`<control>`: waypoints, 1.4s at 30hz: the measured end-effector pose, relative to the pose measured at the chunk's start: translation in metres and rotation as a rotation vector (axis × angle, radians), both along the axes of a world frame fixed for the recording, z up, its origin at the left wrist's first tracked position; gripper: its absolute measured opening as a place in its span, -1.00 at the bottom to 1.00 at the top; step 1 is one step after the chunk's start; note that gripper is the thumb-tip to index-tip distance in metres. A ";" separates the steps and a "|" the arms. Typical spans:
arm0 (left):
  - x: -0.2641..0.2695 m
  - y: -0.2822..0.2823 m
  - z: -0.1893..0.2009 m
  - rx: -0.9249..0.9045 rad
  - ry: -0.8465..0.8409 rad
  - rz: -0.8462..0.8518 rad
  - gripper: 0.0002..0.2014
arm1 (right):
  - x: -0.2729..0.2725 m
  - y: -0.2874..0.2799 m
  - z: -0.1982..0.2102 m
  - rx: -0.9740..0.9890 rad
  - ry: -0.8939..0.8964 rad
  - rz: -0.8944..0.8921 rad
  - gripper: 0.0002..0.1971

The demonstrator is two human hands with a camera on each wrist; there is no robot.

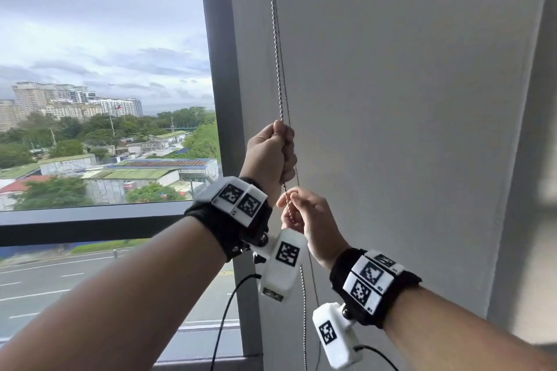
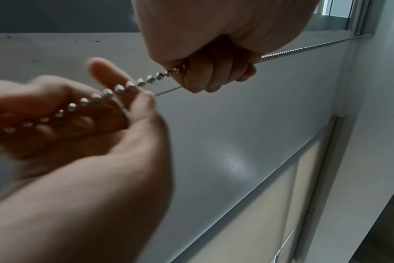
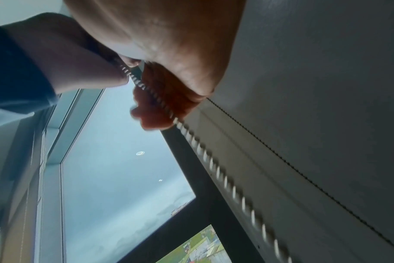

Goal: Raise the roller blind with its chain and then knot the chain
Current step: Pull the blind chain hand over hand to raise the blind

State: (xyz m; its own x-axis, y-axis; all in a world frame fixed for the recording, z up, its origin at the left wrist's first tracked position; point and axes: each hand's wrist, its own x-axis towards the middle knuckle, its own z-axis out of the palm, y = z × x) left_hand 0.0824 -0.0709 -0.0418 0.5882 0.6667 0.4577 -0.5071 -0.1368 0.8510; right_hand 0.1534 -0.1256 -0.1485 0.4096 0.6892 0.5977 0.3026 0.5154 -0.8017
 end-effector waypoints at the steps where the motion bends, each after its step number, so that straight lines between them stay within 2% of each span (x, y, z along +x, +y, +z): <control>1: -0.001 0.001 -0.004 -0.003 -0.004 -0.007 -0.64 | 0.003 0.001 0.005 0.013 0.002 0.004 -0.68; 8: -0.009 0.008 -0.038 -0.058 -0.006 -0.032 -0.61 | 0.010 0.002 0.067 0.063 -0.093 -0.050 -0.68; 17: -0.015 0.011 -0.040 -0.014 0.038 -0.004 -0.63 | -0.014 0.021 0.130 0.068 -0.088 -0.021 -0.66; 20: -0.015 0.010 -0.039 -0.003 0.040 -0.006 -0.63 | -0.020 0.026 0.140 0.070 -0.124 -0.036 -0.68; 27: -0.015 0.022 -0.043 0.039 0.037 0.006 -0.67 | -0.012 0.045 0.144 0.093 -0.239 -0.233 -0.72; 31: -0.015 0.035 -0.046 0.094 0.032 0.052 -0.73 | -0.003 0.057 0.144 0.114 -0.213 -0.243 -0.69; 38: -0.013 0.067 -0.049 0.242 0.029 0.360 -0.84 | 0.011 0.077 0.140 0.006 -0.194 -0.123 -0.43; 42: -0.013 0.088 -0.051 0.457 0.102 0.624 -0.88 | 0.013 0.095 0.136 -0.054 -0.185 -0.104 -0.37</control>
State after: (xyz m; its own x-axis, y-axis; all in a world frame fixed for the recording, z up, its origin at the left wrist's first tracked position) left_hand 0.0689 0.0168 -0.0929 0.2204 0.6462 0.7307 -0.1438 -0.7194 0.6796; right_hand 0.1668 -0.0303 -0.0120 0.3674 0.6819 0.6324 0.4964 0.4313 -0.7534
